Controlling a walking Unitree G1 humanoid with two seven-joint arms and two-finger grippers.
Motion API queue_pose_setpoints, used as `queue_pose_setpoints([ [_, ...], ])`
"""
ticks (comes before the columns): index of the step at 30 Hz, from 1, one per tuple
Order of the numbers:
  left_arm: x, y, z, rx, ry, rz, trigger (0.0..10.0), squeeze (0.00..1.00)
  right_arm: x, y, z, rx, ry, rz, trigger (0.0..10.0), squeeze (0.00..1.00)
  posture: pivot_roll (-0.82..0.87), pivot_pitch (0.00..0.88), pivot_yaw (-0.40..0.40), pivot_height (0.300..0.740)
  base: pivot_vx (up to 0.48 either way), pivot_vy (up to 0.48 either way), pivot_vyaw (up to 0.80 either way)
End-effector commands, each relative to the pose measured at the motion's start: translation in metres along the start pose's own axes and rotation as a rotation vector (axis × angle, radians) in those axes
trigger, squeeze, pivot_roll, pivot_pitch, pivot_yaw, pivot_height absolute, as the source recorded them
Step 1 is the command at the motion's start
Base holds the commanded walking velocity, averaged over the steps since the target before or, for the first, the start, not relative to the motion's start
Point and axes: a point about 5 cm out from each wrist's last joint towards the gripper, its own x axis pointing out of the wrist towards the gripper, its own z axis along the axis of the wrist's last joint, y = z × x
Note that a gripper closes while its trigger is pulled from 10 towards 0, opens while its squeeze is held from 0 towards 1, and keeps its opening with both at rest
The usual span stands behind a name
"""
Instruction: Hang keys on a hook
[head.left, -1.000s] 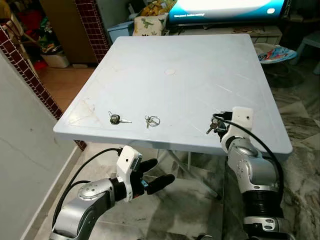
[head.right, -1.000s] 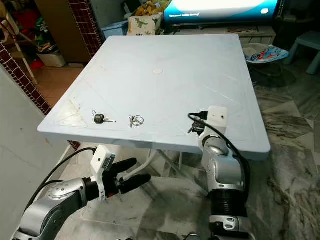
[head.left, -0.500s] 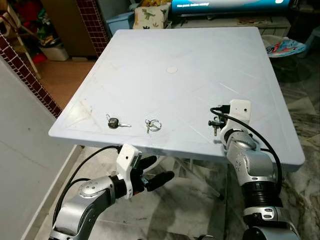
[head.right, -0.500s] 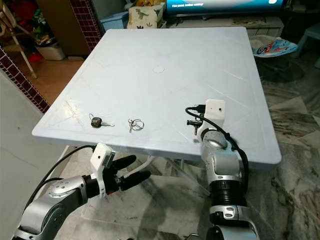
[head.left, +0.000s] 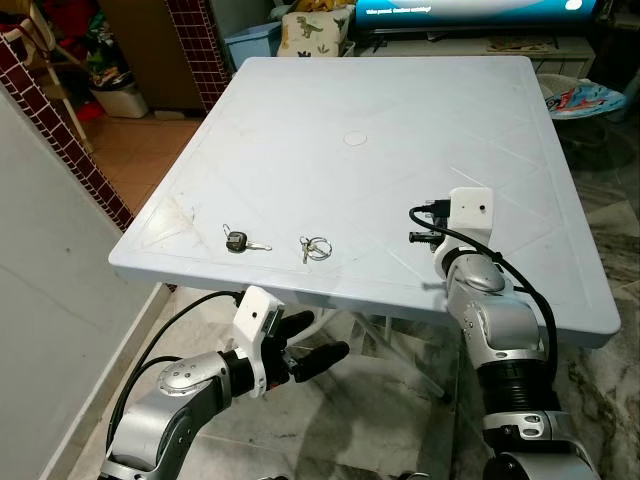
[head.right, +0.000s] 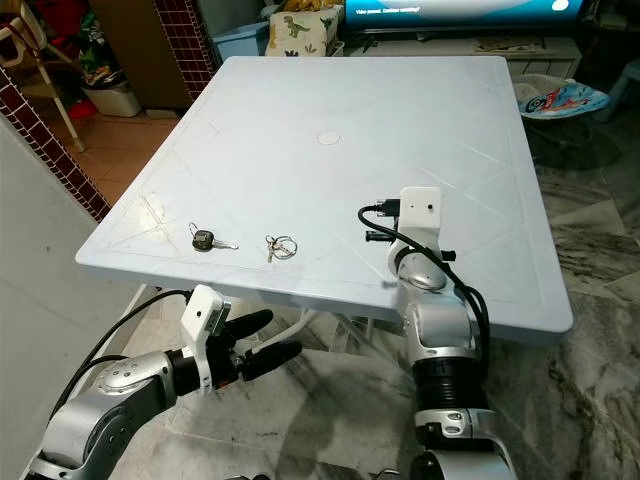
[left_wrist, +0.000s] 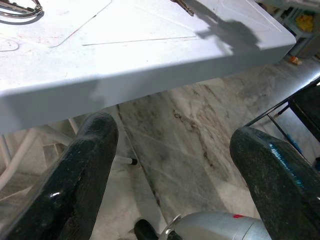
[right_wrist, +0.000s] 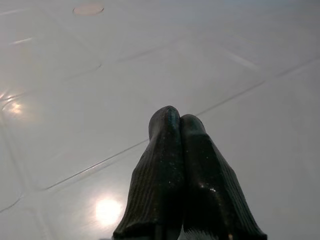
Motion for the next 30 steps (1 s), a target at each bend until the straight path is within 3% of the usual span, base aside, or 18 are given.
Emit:
queue_pose_setpoints([
  [1, -0.003, 0.003, 0.001, 0.005, 0.001, 0.024, 10.0, 0.00, -0.003, 0.002, 0.010, -0.024, -0.019, -0.018, 10.0, 1.00, -0.05, 0.112, 0.132, 0.740, 0.000, 0.000, 0.00],
  [3, -0.003, 0.003, 0.001, 0.003, 0.002, 0.022, 10.0, 0.00, -0.005, 0.000, 0.012, -0.039, -0.024, -0.048, 10.0, 1.00, -0.05, 0.112, 0.132, 0.740, 0.000, 0.000, 0.00],
  [7, -0.002, 0.003, 0.000, -0.007, 0.006, 0.015, 10.0, 0.00, -0.012, 0.012, 0.013, -0.033, -0.036, 0.026, 10.0, 1.00, -0.07, 0.112, 0.130, 0.740, 0.000, 0.000, 0.00],
  [11, 0.000, 0.002, -0.001, -0.011, 0.009, 0.010, 10.0, 0.00, -0.014, 0.015, 0.004, -0.027, -0.004, 0.064, 10.0, 1.00, -0.06, 0.111, 0.127, 0.740, 0.000, 0.000, 0.00],
  [30, 0.002, 0.002, -0.001, -0.014, 0.005, 0.009, 10.0, 0.00, -0.017, 0.010, -0.018, -0.060, 0.078, 0.038, 10.0, 1.00, -0.07, 0.105, 0.119, 0.740, 0.000, 0.000, 0.00],
])
